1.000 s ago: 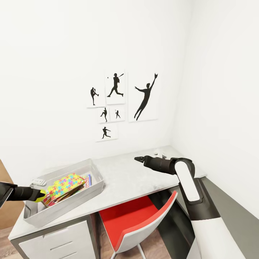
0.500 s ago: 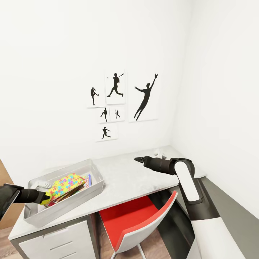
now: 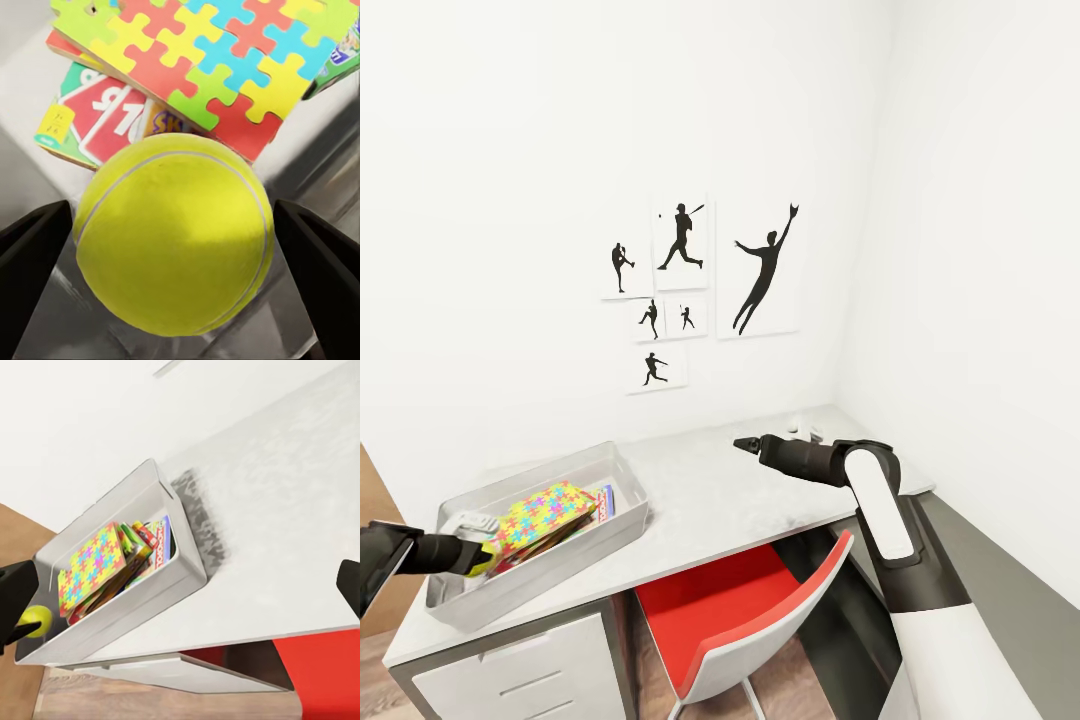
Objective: Put all the toys in the child's room - the three board games (two on the bed and one on the table), the two jigsaw puzzles on the table, and the tennis ball on the table - inside the toy box on the table in the child's room.
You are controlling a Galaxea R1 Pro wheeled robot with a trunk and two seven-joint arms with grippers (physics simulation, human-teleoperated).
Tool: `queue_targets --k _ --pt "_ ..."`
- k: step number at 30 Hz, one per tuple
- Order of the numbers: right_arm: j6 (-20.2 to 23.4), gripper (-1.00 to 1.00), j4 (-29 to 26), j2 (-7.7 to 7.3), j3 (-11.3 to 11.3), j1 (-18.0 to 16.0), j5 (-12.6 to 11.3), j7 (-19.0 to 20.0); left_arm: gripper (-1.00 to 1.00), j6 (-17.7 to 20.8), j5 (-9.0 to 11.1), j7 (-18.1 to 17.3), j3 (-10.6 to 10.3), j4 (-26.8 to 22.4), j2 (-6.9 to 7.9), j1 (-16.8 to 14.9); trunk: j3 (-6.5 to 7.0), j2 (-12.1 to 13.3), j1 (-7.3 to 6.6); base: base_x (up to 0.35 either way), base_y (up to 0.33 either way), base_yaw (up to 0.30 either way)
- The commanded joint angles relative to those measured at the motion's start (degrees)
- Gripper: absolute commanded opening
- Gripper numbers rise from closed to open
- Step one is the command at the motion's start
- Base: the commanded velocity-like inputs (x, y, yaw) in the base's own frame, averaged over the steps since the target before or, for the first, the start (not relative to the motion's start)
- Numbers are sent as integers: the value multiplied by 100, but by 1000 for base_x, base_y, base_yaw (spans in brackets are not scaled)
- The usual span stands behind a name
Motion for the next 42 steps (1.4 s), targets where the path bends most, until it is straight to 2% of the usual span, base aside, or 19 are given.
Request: queue_targets --k 1,5,22,23,35,40,42 --pt "13 100 -1 1 1 -2 -58 -60 -100 27 -46 35 38 -5 -6 -1 -3 -5 2 0 0 0" --pt "13 100 12 1 1 -2 -58 -60 -100 24 -41 150 44 0 -4 -1 -3 -5 2 0 0 0" --pt "13 100 29 1 1 -2 -58 -60 -100 15 -49 186 34 20 -8 -1 -3 -5 2 0 0 0" --pt "13 100 27 1 1 -2 -58 -60 100 15 -49 186 34 33 -8 -1 -3 -5 2 0 0 0" --pt "13 100 26 1 1 -2 -58 -60 100 7 -41 176 44 90 -3 -1 -3 -5 2 0 0 0" --pt "13 100 27 1 1 -2 -58 -60 100 -1 6 37 91 73 37 -1 -3 -5 2 0 0 0" --pt "13 100 25 1 1 2 -58 -60 100 3 15 -199 130 42 66 -8 -3 -5 2 0 0 0"
